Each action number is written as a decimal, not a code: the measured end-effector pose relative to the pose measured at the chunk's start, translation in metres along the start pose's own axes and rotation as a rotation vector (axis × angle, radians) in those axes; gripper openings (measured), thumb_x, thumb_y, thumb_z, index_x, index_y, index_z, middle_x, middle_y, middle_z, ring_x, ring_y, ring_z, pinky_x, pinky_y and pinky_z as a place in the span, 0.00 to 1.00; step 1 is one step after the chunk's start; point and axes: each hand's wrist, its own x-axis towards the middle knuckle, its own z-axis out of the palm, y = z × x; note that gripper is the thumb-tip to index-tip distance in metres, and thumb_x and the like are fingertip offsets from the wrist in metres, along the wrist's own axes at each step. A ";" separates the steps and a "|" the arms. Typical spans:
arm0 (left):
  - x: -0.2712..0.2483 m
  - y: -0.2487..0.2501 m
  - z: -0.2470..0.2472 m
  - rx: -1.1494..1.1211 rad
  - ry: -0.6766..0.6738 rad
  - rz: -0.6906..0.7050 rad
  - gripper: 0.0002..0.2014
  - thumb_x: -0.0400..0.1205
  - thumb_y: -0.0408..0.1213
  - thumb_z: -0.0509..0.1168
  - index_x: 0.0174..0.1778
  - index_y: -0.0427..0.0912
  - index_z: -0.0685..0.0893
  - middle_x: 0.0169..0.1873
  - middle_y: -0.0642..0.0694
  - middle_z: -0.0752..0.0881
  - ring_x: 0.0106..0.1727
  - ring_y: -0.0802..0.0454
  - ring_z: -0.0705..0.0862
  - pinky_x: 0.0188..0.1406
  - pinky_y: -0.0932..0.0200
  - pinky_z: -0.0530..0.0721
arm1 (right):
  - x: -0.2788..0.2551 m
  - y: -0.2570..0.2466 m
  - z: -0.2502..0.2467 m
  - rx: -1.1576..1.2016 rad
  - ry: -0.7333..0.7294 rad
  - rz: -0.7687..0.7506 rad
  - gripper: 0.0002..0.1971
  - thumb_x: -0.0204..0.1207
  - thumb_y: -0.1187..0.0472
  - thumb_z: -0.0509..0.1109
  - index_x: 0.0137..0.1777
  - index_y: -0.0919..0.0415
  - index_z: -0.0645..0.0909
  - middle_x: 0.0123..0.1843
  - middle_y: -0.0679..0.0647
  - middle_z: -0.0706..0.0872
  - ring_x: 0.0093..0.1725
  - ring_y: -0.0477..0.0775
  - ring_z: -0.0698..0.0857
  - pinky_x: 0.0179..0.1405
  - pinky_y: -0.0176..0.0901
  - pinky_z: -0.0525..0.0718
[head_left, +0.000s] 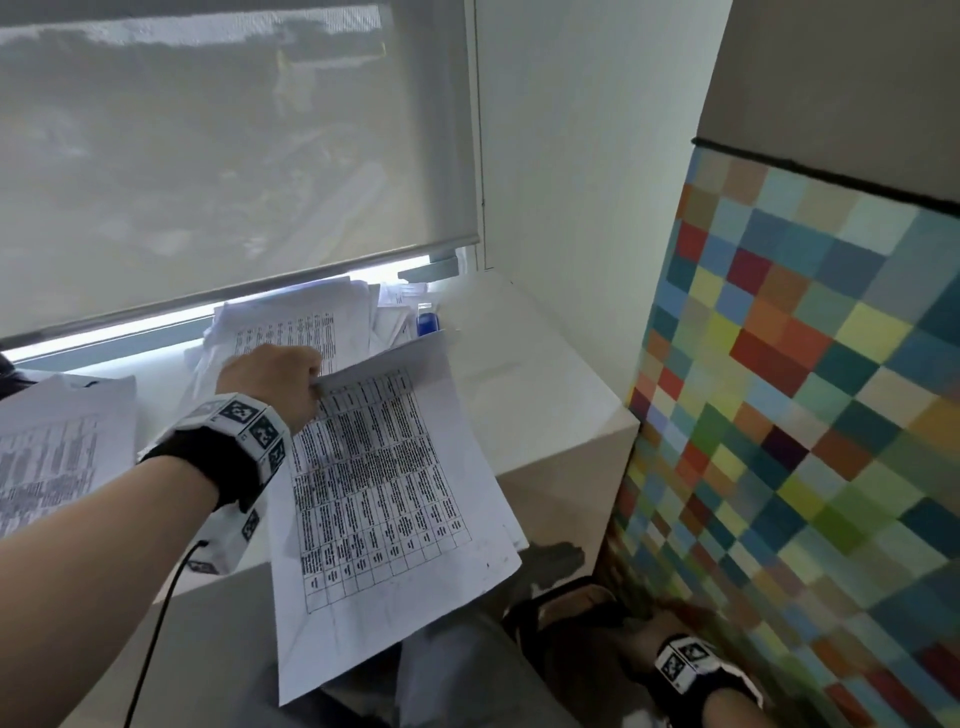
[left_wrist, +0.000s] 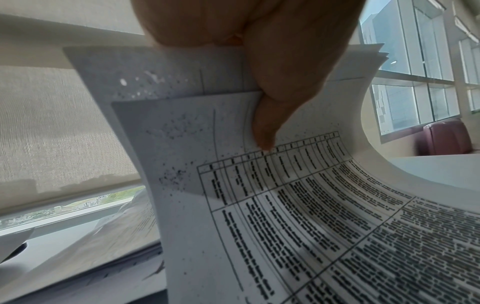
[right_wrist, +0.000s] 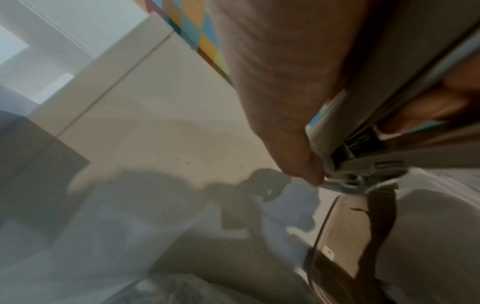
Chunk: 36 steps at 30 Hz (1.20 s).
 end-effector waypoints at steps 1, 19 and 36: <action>0.000 0.001 -0.001 -0.003 0.006 0.005 0.13 0.82 0.39 0.67 0.32 0.45 0.76 0.28 0.49 0.81 0.29 0.55 0.77 0.36 0.58 0.72 | -0.004 -0.003 -0.006 -0.010 -0.032 -0.019 0.16 0.77 0.41 0.65 0.35 0.48 0.71 0.34 0.46 0.74 0.34 0.46 0.74 0.45 0.38 0.74; 0.001 -0.047 -0.020 -0.128 -0.041 -0.102 0.12 0.80 0.41 0.68 0.34 0.48 0.73 0.32 0.53 0.79 0.33 0.55 0.77 0.33 0.60 0.73 | -0.094 -0.215 -0.144 -0.107 0.272 -0.584 0.08 0.65 0.60 0.77 0.36 0.53 0.78 0.33 0.51 0.84 0.35 0.52 0.83 0.28 0.36 0.74; 0.020 -0.108 -0.010 -0.288 -0.138 -0.181 0.16 0.75 0.38 0.73 0.28 0.49 0.72 0.29 0.55 0.78 0.30 0.62 0.75 0.22 0.66 0.66 | -0.038 -0.374 -0.105 -0.084 0.442 -0.590 0.29 0.76 0.44 0.65 0.72 0.61 0.73 0.68 0.62 0.80 0.66 0.65 0.79 0.66 0.51 0.77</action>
